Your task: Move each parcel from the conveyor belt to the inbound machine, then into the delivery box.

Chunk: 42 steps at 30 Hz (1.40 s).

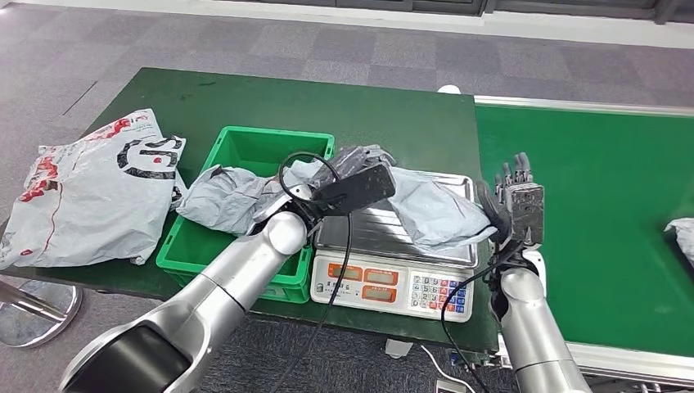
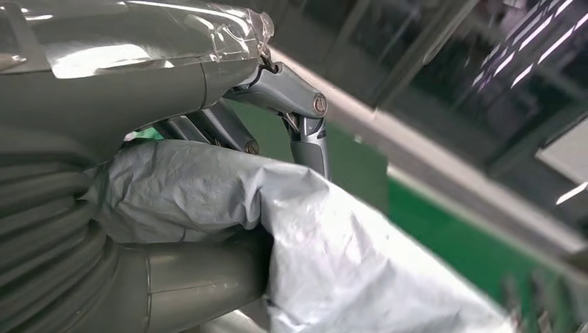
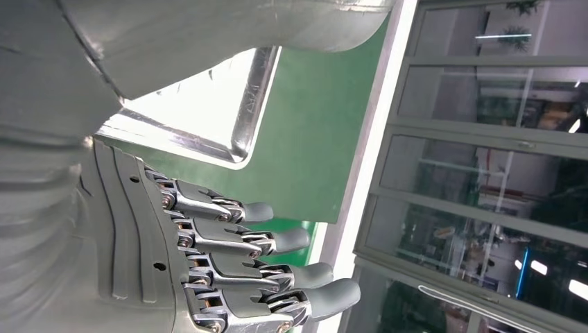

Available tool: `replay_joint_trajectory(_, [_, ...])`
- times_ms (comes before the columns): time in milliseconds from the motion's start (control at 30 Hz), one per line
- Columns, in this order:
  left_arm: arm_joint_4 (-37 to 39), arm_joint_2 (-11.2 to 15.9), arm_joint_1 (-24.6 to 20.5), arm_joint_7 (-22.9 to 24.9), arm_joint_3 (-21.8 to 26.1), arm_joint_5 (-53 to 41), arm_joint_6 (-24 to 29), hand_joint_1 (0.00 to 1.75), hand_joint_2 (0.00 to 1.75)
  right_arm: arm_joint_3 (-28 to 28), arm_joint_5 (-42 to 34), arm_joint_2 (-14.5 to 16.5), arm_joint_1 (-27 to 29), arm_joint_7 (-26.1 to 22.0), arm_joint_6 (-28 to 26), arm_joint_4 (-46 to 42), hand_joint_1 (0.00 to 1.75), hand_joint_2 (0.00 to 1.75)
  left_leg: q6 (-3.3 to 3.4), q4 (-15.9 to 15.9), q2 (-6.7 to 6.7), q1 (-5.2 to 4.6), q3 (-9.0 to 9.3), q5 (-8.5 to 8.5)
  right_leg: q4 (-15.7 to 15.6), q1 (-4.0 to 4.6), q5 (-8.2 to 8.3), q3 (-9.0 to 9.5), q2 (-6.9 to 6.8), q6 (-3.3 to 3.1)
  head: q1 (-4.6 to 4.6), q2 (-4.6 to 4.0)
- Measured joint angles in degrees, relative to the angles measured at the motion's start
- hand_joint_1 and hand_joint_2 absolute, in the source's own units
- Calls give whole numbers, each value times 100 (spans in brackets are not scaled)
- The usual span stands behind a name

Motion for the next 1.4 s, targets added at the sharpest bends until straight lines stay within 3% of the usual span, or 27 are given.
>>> replay_joint_trajectory(467, [-393, 92, 35, 1, 23, -3, 154, 175, 175, -8, -15, -17, 29, -3, 5, -39, 0, 175, 0, 0, 0, 0, -2, 0, 0, 0, -1, -1, 0, 1, -1, -1])
replay_joint_trajectory(533, [-401, 100, 36, -18, 34, -74, 460, 175, 175, -15, -22, -18, 53, -10, 4, -63, 0, 175, 0, 0, 0, 0, -2, 0, 0, 0, -1, -2, 0, 1, -1, -1])
replay_joint_trajectory(767, [-359, 167, 8, -94, 236, -824, 2356, 175, 175, -72, -73, -26, 214, -71, 2, -173, 0, 175, 0, -1, 1, 0, -3, 0, 0, 0, -1, -3, 1, 0, -1, -1])
replay_joint_trajectory(900, [-118, 346, -108, 689, 365, -2280, 3764, 175, 175, -73, -65, -23, 245, -102, 3, -181, 0, 175, 0, -2, 0, 1, -8, 0, 1, 1, -1, -3, 1, 1, -1, -1])
replay_joint_trajectory(967, [-3, 466, -112, 1072, 603, -3196, 4089, 175, 175, -73, -53, -13, 228, -96, -26, -181, 0, 175, -1, -3, 1, 1, -8, 1, 2, 1, -1, -3, 1, 0, -1, -1])
replay_joint_trajectory(1100, [81, 644, 13, 1549, 1537, -4946, 4171, 175, 175, -73, -55, 0, 170, -93, -58, -181, 0, 175, -3, -3, 4, 1, -7, 3, 3, 1, -1, -5, 1, 0, -1, -1])
replay_joint_trajectory(1233, [154, 764, 145, 1897, 2266, -5779, 4171, 175, 175, -73, -50, 8, 136, -120, -33, -218, 0, 175, -3, -3, 2, 1, -9, 3, 3, 1, -2, -7, 0, 0, -1, -1])
replay_joint_trajectory(1400, [670, 881, 177, 2689, 2616, -6300, 4075, 175, 175, -73, 32, 32, 278, -139, 44, -581, 0, 175, -3, -3, 1, 1, -11, 2, 3, 1, -4, -10, -2, -1, -2, -1])
